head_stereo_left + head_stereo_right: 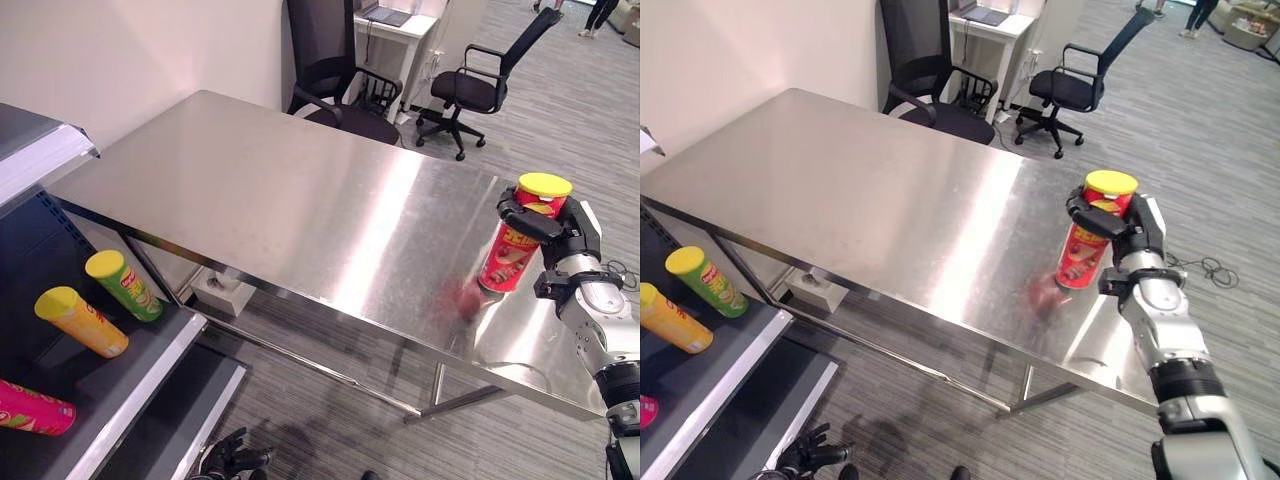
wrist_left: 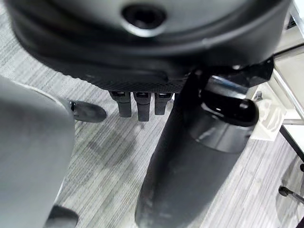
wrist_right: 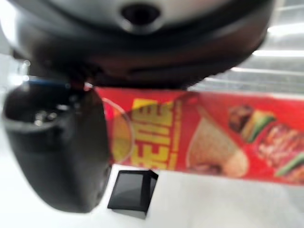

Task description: Put the goods on the table back onto the shelves and tidy them up.

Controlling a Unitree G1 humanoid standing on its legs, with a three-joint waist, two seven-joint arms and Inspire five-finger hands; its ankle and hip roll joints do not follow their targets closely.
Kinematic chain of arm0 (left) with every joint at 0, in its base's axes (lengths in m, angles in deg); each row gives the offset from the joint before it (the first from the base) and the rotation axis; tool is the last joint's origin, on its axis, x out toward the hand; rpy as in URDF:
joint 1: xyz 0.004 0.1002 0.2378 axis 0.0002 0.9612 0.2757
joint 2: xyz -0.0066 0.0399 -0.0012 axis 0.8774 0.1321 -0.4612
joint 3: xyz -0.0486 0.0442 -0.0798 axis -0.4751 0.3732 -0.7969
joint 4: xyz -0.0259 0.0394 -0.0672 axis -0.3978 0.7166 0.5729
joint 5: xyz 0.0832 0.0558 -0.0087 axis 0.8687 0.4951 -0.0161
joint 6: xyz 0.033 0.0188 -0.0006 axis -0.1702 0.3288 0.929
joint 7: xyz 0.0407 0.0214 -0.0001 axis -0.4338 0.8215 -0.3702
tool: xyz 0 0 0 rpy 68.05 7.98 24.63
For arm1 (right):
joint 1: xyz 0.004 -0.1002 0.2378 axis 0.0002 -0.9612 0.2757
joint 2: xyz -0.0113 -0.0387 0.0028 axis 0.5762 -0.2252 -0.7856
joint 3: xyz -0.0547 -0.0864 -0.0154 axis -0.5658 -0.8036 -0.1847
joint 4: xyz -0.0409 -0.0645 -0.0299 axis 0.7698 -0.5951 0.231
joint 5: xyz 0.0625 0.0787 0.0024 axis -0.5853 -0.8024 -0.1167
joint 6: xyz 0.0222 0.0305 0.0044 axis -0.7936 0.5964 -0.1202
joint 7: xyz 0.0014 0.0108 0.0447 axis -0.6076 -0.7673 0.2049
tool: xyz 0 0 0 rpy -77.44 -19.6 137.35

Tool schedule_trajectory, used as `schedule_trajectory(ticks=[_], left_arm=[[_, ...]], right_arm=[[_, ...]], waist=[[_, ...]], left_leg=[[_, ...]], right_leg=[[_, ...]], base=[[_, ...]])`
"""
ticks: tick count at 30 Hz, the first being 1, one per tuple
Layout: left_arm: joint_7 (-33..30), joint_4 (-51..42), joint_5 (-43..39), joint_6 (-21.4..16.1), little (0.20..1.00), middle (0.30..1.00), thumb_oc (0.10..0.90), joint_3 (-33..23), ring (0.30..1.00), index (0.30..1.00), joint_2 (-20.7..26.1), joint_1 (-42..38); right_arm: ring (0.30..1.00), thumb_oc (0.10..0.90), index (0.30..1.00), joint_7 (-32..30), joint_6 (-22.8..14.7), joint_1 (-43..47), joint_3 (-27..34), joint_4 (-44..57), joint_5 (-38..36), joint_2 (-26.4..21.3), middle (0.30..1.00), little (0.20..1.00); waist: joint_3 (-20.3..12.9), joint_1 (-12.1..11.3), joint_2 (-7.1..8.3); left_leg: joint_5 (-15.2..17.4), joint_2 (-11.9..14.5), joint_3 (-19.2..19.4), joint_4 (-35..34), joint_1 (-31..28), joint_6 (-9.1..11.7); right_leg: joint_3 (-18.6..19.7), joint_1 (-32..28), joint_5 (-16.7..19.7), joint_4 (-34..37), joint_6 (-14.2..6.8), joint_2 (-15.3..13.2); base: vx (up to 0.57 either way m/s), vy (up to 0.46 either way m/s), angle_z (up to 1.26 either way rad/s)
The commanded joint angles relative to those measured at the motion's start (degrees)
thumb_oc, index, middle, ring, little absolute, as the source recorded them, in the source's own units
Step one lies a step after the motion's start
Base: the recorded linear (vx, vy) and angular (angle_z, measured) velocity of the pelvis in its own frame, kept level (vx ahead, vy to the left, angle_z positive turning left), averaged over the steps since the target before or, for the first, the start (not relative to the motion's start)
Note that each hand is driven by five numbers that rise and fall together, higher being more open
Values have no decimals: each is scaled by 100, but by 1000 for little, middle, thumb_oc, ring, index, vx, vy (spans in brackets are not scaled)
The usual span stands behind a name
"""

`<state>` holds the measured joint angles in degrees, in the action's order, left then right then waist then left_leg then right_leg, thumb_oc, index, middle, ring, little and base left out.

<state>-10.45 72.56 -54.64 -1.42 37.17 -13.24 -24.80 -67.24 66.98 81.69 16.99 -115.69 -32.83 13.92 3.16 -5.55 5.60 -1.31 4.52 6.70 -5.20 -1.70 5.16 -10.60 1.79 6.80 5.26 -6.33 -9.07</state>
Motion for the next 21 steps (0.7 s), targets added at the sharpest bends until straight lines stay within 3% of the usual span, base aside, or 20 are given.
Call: schedule_trajectory(ticks=[1, 4, 10, 11, 18, 21], left_arm=[[-88, 223, 23, -147, 900, 900, 800, 311, 900, 900, -9, 75], [-128, 203, 45, -159, 900, 900, 800, 266, 900, 900, -14, 36], [-325, 344, 442, -139, 900, 900, 800, -19, 900, 900, -15, -138], [-375, 369, 602, -133, 900, 900, 800, -67, 900, 900, 0, -195], [-452, 456, 911, -79, 900, 900, 800, -114, 900, 900, 24, -252], [-473, 519, 999, -61, 900, 900, 800, -113, 900, 900, -19, -244]], right_arm=[[300, 400, 300, -289, -554, 644, 514, 344, 91, -601, 300, 300], [300, 400, 300, -429, -646, 545, 698, 536, 154, -548, 300, 300], [300, 400, 300, -1107, -1033, -207, 1766, 1987, 1095, -161, 300, 300], [300, 400, 300, -1313, -1052, -517, 2139, 2594, 1624, -27, 300, 300], [300, 400, 300, -1581, -1263, -1114, 2890, 4089, 2247, 912, 300, 300], [300, 400, 300, -1646, -1476, -1361, 3113, 4709, 2333, 1704, 300, 300]], waist=[[-114, -231, 10], [-112, -201, -8], [-166, 3, -121], [-184, 47, -156], [-221, 242, -296], [-243, 368, -417]], left_leg=[[403, -393, 137, 20, -16, -339], [422, -399, 161, 20, -39, -347], [509, -426, 239, 20, -162, -387], [530, -424, 256, 20, -197, -393], [577, -416, 337, 20, -288, -420], [584, -406, 388, 20, -357, -430]], right_leg=[[35, -259, -335, -224, -517, -374], [68, -245, -326, -232, -524, -382], [145, -267, -345, -256, -536, -414], [161, -270, -364, -273, -536, -422], [299, -219, -423, -371, -510, -425], [356, -187, -481, -460, -482, -418]], base=[[0, 0, 0], [0, 0, 0], [9, -2, -10], [-1, -17, -14], [-12, -25, -11], [-37, -27, -12]])
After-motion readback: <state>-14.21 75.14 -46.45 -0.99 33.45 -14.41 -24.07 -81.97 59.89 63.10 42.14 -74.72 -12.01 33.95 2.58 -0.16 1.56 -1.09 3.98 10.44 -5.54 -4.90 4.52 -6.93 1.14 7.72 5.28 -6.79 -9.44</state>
